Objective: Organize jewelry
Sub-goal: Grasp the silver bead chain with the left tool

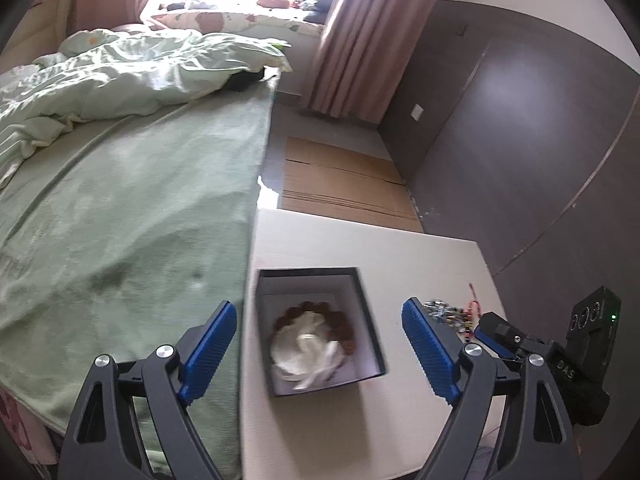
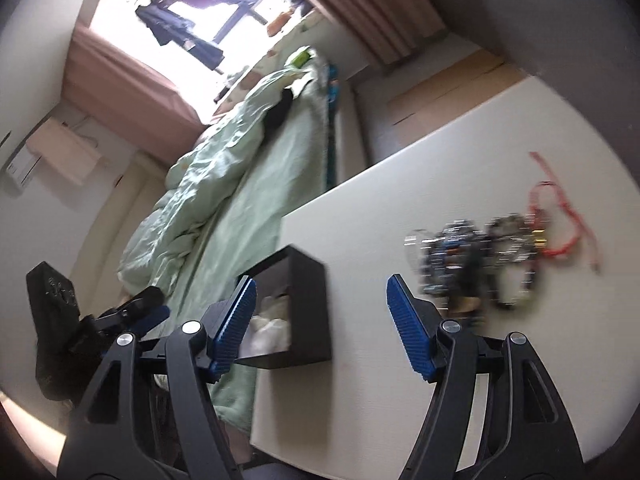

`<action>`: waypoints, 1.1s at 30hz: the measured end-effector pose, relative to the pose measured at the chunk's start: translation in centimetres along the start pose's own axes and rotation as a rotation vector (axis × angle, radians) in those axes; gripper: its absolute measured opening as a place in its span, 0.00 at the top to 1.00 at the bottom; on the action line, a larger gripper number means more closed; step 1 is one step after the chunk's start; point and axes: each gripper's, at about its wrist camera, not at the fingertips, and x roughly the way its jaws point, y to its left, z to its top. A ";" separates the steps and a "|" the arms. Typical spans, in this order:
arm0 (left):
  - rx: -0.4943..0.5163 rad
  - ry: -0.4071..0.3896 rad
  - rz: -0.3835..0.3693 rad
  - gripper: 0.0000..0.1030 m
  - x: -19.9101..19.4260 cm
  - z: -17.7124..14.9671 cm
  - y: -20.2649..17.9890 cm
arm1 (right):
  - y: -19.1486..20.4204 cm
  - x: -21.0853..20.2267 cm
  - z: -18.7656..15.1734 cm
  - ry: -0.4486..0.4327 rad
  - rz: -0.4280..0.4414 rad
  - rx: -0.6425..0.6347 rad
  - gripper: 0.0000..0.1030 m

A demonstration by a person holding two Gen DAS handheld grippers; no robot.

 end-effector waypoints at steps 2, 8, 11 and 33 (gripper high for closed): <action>0.015 0.003 -0.013 0.21 0.5 -0.1 -1.4 | -1.4 -0.8 0.2 -0.008 -0.005 0.035 0.34; 0.041 0.034 -0.076 0.28 2.5 -0.5 -5.2 | -5.0 -2.7 0.6 -0.027 -0.036 0.112 0.34; 0.045 0.059 -0.098 0.35 3.8 -0.8 -6.8 | -6.6 -3.4 0.8 -0.035 -0.048 0.149 0.46; -0.048 0.271 -0.157 0.65 17.5 -1.7 -11.4 | -10.7 -1.8 1.6 0.041 -0.020 0.260 0.73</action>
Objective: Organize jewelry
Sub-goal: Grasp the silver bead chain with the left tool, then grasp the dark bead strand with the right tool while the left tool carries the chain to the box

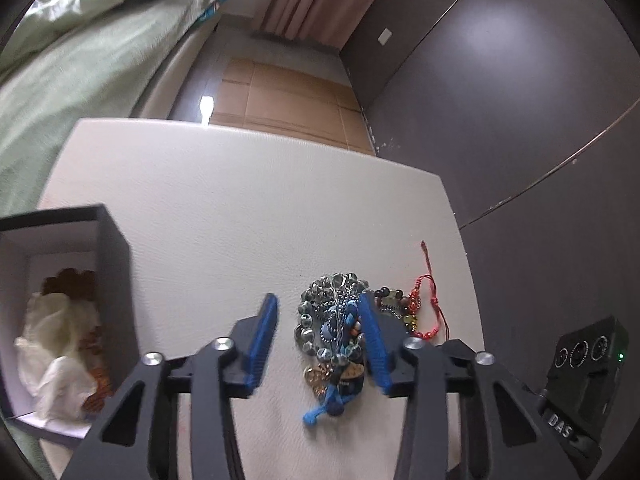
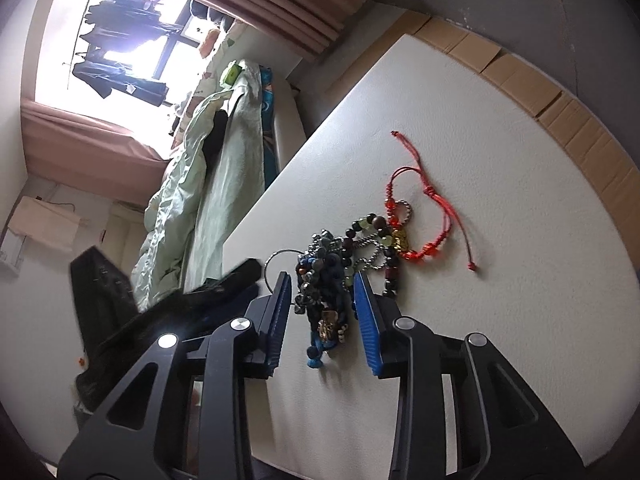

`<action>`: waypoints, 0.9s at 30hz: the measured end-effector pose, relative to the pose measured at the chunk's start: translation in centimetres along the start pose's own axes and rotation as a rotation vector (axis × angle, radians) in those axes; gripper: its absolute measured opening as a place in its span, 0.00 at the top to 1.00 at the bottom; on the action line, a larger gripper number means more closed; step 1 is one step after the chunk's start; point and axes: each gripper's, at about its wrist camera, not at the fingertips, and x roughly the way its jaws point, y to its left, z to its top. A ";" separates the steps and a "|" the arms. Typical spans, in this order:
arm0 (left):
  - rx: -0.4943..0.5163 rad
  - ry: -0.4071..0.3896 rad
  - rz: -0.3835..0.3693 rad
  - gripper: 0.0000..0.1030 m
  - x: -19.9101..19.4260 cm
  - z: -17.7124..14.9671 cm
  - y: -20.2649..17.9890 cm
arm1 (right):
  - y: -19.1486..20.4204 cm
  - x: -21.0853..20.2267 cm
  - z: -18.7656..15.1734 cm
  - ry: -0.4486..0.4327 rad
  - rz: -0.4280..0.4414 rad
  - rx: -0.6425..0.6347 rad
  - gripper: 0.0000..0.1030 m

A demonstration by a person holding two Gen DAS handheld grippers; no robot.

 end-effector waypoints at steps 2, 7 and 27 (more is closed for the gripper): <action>-0.003 0.005 -0.023 0.70 0.6 0.2 0.1 | 0.0 0.6 0.3 0.015 0.017 0.011 0.73; -0.034 0.060 -0.059 0.94 2.5 0.0 0.7 | 0.0 2.0 0.7 0.052 0.050 0.046 0.73; -0.039 -0.033 -0.141 1.00 -1.5 -0.7 0.6 | -0.3 5.3 0.6 0.113 0.043 0.138 0.89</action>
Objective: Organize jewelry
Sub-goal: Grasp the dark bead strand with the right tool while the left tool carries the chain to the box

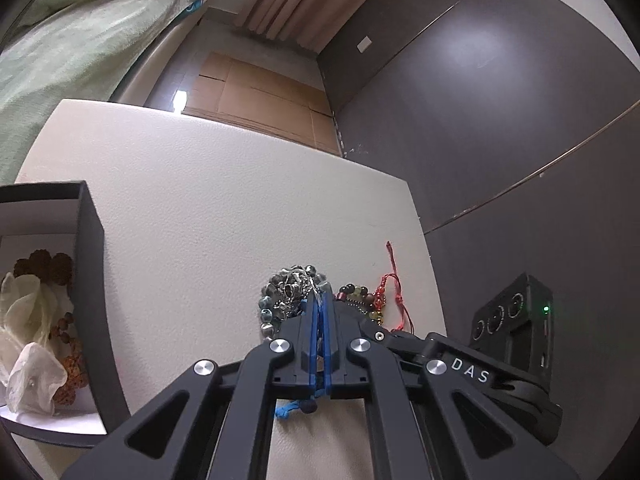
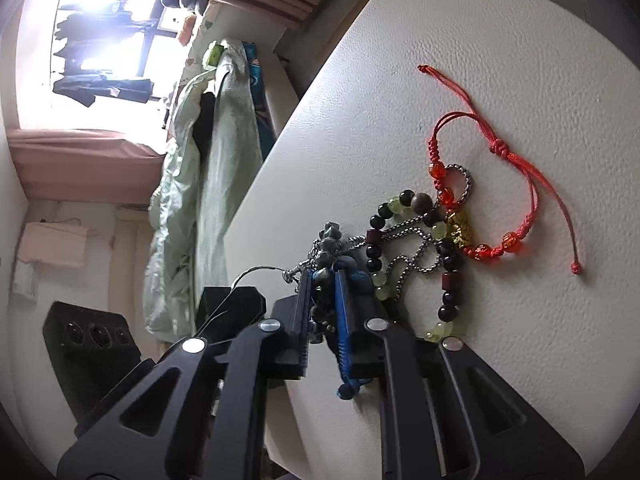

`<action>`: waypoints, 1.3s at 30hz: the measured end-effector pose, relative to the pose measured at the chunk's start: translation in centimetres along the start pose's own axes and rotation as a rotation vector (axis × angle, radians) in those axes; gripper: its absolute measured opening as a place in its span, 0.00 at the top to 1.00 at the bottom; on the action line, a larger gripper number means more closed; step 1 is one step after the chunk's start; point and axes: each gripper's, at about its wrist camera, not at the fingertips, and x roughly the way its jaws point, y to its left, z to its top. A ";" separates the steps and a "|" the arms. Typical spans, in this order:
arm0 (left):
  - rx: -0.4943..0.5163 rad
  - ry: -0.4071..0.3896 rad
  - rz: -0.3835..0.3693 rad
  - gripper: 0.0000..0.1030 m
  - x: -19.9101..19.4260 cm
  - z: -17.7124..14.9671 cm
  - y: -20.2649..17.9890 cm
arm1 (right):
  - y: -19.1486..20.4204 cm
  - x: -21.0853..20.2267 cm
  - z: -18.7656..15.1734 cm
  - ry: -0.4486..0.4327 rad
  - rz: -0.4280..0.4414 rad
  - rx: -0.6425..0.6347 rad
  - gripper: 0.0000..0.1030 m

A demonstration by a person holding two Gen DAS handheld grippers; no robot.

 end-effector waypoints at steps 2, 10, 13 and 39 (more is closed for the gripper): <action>-0.001 -0.017 0.000 1.00 -0.7 0.1 0.1 | 0.2 -0.3 -0.1 -0.013 0.019 -0.005 0.90; -0.011 -0.080 -0.019 1.00 -3.8 0.8 0.4 | 2.5 -1.8 -0.8 -0.053 0.126 -0.108 0.91; -0.015 -0.096 -0.023 1.00 -4.9 1.1 0.5 | 3.3 -1.9 -0.9 -0.056 0.156 -0.127 0.91; -0.025 -0.209 0.088 1.00 -14.6 0.5 3.9 | 7.0 3.6 1.1 -0.046 -0.198 -0.310 0.58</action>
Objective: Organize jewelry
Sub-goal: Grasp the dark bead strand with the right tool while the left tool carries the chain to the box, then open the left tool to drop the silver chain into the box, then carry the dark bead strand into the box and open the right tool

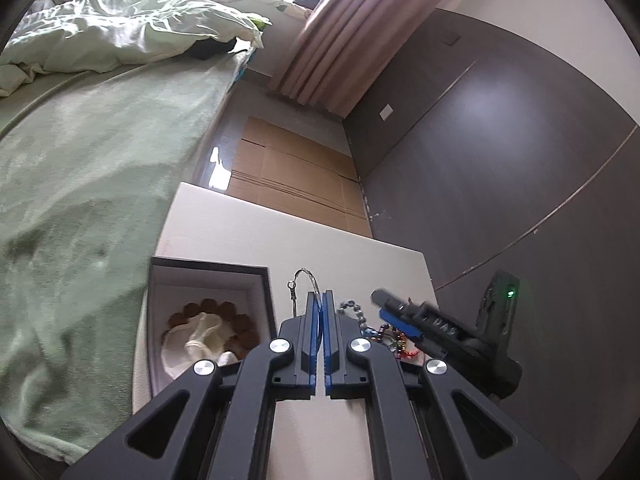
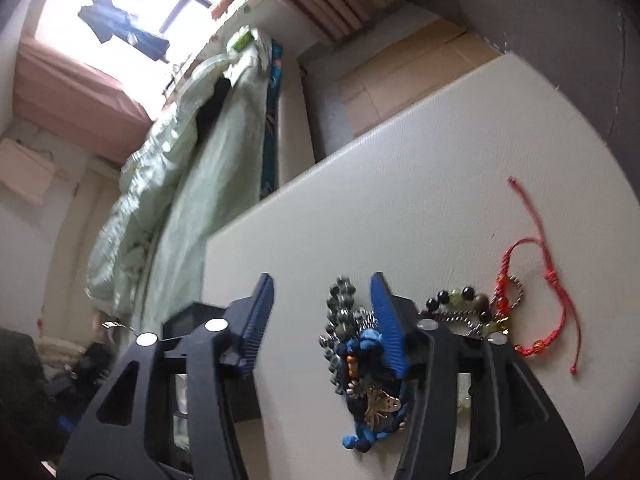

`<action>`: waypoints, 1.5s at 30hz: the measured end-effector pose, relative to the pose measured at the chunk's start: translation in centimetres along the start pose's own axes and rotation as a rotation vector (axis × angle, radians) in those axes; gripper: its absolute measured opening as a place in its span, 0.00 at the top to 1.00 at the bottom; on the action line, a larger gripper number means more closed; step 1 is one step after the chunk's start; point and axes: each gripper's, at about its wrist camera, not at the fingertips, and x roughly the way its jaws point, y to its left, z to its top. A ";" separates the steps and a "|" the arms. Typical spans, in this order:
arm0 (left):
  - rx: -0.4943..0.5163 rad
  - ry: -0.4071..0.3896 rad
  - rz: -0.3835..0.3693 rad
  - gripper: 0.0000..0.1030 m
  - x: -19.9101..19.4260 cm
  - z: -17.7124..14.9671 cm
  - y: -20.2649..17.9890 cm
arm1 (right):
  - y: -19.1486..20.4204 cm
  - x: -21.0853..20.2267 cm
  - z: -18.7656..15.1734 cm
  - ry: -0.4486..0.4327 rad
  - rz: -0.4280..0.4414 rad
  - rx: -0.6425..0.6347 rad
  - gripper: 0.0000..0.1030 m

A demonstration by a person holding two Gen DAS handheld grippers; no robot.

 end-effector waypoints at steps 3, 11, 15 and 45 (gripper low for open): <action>-0.014 -0.003 0.009 1.00 -0.2 0.2 1.0 | 0.4 1.3 -0.2 0.041 -0.033 -0.036 0.61; -0.037 -0.003 0.047 1.00 -0.7 0.1 2.7 | 0.5 2.6 0.0 0.059 -0.068 -0.062 0.90; -0.041 0.002 0.077 1.00 -0.9 0.0 3.7 | 1.6 0.7 -0.2 0.006 0.032 -0.069 0.90; -0.109 -0.031 0.183 0.37 -4.0 -0.9 9.9 | 13.4 0.9 -6.4 0.151 0.350 -0.246 0.84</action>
